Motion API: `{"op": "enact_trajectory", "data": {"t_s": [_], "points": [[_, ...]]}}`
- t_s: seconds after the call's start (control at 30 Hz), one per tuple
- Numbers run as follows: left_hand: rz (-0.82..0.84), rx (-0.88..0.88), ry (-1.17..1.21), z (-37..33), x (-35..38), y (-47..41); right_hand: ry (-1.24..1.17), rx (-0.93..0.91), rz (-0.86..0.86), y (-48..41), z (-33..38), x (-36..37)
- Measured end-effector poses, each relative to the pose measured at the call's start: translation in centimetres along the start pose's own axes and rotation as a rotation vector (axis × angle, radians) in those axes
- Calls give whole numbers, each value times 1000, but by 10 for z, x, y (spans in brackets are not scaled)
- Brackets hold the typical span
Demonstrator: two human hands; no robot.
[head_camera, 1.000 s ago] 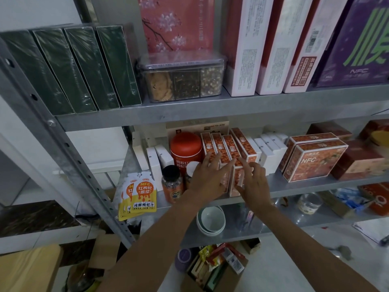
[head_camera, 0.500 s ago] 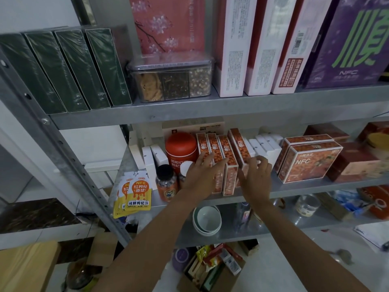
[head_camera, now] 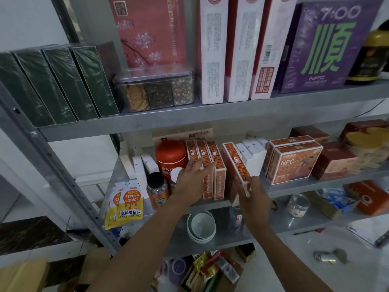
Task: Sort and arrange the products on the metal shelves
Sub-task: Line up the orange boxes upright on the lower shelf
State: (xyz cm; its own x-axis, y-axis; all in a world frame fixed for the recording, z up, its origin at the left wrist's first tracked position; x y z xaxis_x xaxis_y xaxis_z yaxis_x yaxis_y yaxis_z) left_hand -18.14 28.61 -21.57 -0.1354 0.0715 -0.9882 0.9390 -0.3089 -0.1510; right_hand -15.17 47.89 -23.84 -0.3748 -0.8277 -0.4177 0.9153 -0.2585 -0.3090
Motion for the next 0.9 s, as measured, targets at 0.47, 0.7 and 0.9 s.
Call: {"op": "enact_trajectory", "data": {"t_s": [0.47,0.7,0.9], "points": [[-148,-24,151,-24,-19,4,-422,116,-346,-3,4,-98],[-220,-62,994,-78,-22,37,-693,321,-251,-19,-11,-122],[-73,-186,1412,-99,-25,57,-754,416,-77,-21,-9,-118]]}}
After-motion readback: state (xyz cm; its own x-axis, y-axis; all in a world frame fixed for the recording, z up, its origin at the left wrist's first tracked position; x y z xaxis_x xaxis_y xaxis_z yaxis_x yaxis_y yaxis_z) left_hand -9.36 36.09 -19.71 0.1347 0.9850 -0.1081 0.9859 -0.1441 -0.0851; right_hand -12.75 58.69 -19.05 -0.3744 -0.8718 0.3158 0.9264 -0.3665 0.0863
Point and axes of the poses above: each hand's wrist, its own y-axis away from the middle knuckle, its own x-axis out of the palm, z = x × y, the point moved 5 cm from there along -y, towards the middle knuckle, and after that the axes turned 11 degrees about x, right-handed, at the moved point
